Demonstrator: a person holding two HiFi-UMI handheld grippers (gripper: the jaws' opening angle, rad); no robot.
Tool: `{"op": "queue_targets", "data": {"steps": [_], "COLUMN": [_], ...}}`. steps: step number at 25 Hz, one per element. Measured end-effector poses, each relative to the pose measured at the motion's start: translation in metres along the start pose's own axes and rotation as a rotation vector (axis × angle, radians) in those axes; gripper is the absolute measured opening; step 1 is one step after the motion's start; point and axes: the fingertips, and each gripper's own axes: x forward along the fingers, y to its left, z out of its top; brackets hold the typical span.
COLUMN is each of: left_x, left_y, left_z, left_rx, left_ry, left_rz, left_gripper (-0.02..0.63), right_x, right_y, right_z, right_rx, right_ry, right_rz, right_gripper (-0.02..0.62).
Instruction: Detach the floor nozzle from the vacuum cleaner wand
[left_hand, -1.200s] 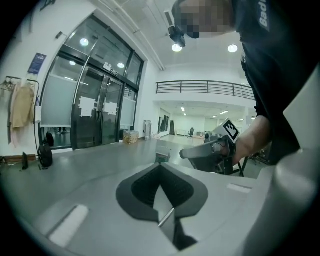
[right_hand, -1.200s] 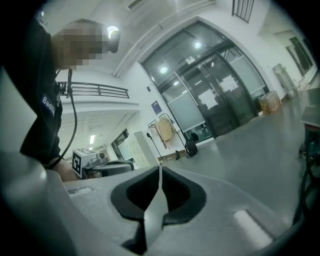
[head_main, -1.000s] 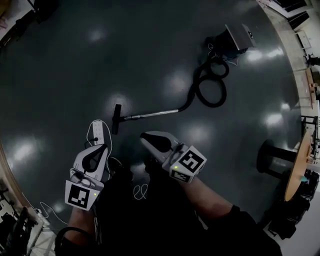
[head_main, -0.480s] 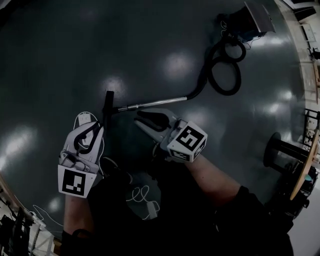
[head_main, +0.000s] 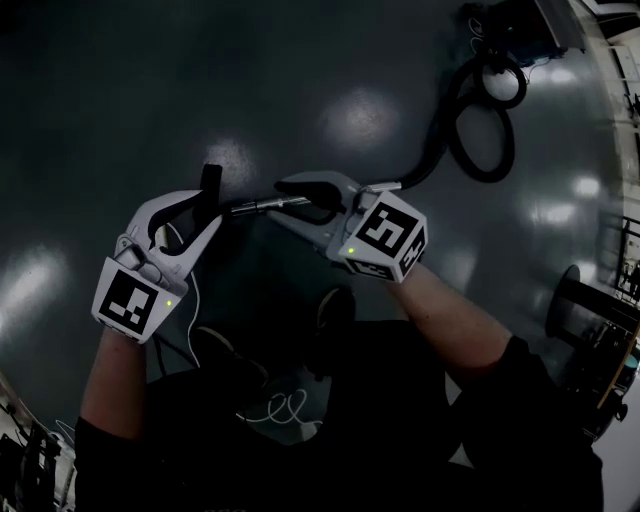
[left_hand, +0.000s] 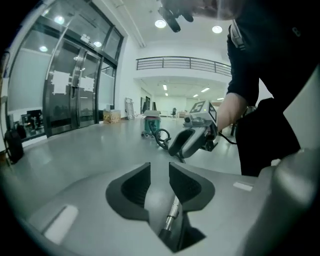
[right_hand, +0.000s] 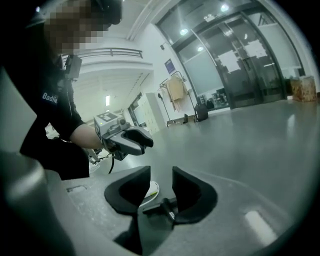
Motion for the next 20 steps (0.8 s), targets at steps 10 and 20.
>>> {"op": "queue_targets", "data": {"steps": [10, 20], "left_x": [0.078, 0.127], "left_y": [-0.011, -0.033], "left_z": [-0.137, -0.312], "left_rx": [0.228, 0.484], "left_ry": [0.218, 0.652], "left_rz": [-0.179, -0.273], "left_gripper": [0.188, 0.296], "right_x": [0.057, 0.117], "right_y": [-0.043, -0.058], "right_z": [-0.115, -0.288], "right_rx": [-0.151, -0.494], "right_ry": [0.194, 0.667], "right_rz": [0.084, 0.159], "right_gripper": [0.181, 0.276]}}
